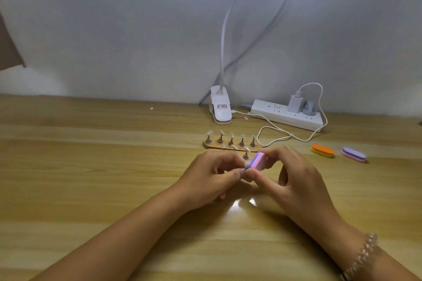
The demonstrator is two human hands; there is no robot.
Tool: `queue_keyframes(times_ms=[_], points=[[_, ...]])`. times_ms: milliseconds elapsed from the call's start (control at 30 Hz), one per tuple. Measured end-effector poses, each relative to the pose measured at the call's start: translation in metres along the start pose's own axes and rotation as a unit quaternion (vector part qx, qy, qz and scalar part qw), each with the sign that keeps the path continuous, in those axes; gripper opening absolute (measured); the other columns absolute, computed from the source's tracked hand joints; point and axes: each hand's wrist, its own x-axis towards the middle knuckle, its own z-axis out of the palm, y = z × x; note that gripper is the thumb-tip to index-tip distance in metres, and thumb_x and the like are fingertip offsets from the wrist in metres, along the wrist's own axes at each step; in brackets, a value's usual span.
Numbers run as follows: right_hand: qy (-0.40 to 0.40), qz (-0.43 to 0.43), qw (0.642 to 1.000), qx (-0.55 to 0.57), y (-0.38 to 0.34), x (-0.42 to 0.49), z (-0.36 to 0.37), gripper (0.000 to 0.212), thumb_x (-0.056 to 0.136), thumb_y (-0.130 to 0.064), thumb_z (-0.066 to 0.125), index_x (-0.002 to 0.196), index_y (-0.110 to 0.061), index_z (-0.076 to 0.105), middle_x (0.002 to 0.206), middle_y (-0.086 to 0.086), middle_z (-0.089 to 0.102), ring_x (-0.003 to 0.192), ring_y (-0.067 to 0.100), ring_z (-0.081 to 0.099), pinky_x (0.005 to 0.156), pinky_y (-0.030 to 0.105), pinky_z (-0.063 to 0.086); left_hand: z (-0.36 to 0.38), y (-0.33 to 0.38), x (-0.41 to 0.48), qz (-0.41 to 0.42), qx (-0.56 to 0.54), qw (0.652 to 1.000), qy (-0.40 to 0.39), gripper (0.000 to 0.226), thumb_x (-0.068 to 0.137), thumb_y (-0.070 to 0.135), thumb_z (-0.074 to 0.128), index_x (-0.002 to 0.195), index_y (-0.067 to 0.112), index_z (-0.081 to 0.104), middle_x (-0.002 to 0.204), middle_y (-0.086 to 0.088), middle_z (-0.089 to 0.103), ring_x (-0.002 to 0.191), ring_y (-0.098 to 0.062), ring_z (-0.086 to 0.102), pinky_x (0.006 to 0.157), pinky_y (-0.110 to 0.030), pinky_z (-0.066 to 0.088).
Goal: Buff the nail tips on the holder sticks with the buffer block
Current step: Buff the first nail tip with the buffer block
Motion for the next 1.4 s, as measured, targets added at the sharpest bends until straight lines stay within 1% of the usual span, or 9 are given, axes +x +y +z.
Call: queue_keyframes(times_ms=[100,200,333,433,533,700,1000,1233,1400], points=[[-0.019,-0.046,0.998,-0.024,-0.003,-0.004,0.004,0.039,0.08,-0.065,0.06,0.1,-0.031,0.061,0.088,-0.02,0.054,0.063,-0.002,0.049,0.053,0.019,0.036,0.001,-0.001,0.0,-0.001,0.015,1.0,-0.002,0.018,0.094,0.004,0.062,0.09,0.018,0.072,0.072,0.015,0.064,0.048,-0.014,0.053,0.044,-0.025,0.042],[-0.004,0.007,1.0,0.024,0.002,0.001,0.002,0.038,0.079,-0.068,0.059,0.093,-0.033,0.061,0.086,-0.017,0.058,0.061,0.012,0.051,0.056,0.026,0.041,0.001,0.0,0.001,0.001,0.024,1.0,-0.009,0.013,0.094,0.01,0.063,0.094,0.016,0.074,0.077,0.013,0.069,0.055,-0.009,0.057,0.047,-0.028,0.045],[-0.015,-0.012,1.0,0.004,0.001,-0.001,0.005,0.035,0.082,-0.068,0.056,0.095,-0.036,0.059,0.09,-0.018,0.056,0.061,0.012,0.05,0.057,0.027,0.043,0.002,0.001,0.001,0.002,0.058,0.998,-0.01,0.017,0.088,0.02,0.057,0.092,0.023,0.073,0.082,0.01,0.072,0.08,-0.016,0.066,0.07,-0.043,0.052],[-0.026,-0.023,0.999,-0.002,-0.002,-0.003,0.006,0.037,0.08,-0.068,0.056,0.096,-0.035,0.059,0.089,-0.019,0.056,0.059,0.009,0.049,0.056,0.027,0.044,0.002,0.001,0.001,0.0,0.061,0.998,-0.004,0.017,0.088,0.019,0.056,0.091,0.024,0.072,0.083,0.008,0.072,0.082,-0.026,0.066,0.072,-0.048,0.052],[-0.01,0.037,0.999,0.038,0.006,0.002,0.001,0.038,0.081,-0.069,0.055,0.089,-0.033,0.062,0.087,-0.015,0.059,0.063,0.011,0.051,0.06,0.031,0.043,0.002,0.001,0.001,0.006,0.053,0.999,-0.004,0.014,0.09,0.021,0.06,0.092,0.023,0.073,0.082,0.009,0.074,0.08,-0.015,0.068,0.064,-0.039,0.048],[-0.029,-0.005,1.0,0.008,0.0,-0.002,0.006,0.04,0.08,-0.07,0.054,0.088,-0.03,0.059,0.085,-0.015,0.056,0.06,0.012,0.05,0.055,0.028,0.043,0.002,-0.001,0.0,0.012,0.072,0.997,-0.007,0.009,0.09,0.015,0.068,0.09,0.022,0.073,0.081,0.016,0.068,0.062,0.007,0.054,0.056,-0.015,0.034],[-0.029,0.002,1.0,0.002,-0.001,-0.002,0.004,0.042,0.079,-0.073,0.056,0.086,-0.031,0.057,0.083,-0.015,0.056,0.062,0.005,0.048,0.055,0.023,0.037,0.002,0.003,0.0,-0.008,0.07,0.997,0.022,0.023,0.089,0.012,0.071,0.08,0.033,0.065,0.065,0.027,0.062,0.043,0.002,0.047,0.04,-0.011,0.034],[-0.049,-0.034,0.998,-0.022,-0.005,-0.005,0.005,0.039,0.078,-0.068,0.058,0.089,-0.031,0.059,0.084,-0.017,0.053,0.059,0.007,0.046,0.053,0.021,0.034,0.003,0.002,0.0,-0.017,0.05,0.999,0.011,0.016,0.083,0.011,0.067,0.086,0.026,0.069,0.083,0.019,0.068,0.047,-0.005,0.058,0.05,-0.019,0.043],[0.031,0.054,0.996,0.055,0.004,0.003,-0.004,0.039,0.074,-0.066,0.059,0.09,-0.03,0.064,0.087,-0.014,0.06,0.062,0.011,0.051,0.059,0.029,0.043,0.003,0.0,0.0,-0.014,0.06,0.998,0.028,0.015,0.088,0.011,0.073,0.086,0.026,0.071,0.085,0.017,0.07,0.045,-0.009,0.058,0.051,-0.02,0.042]])
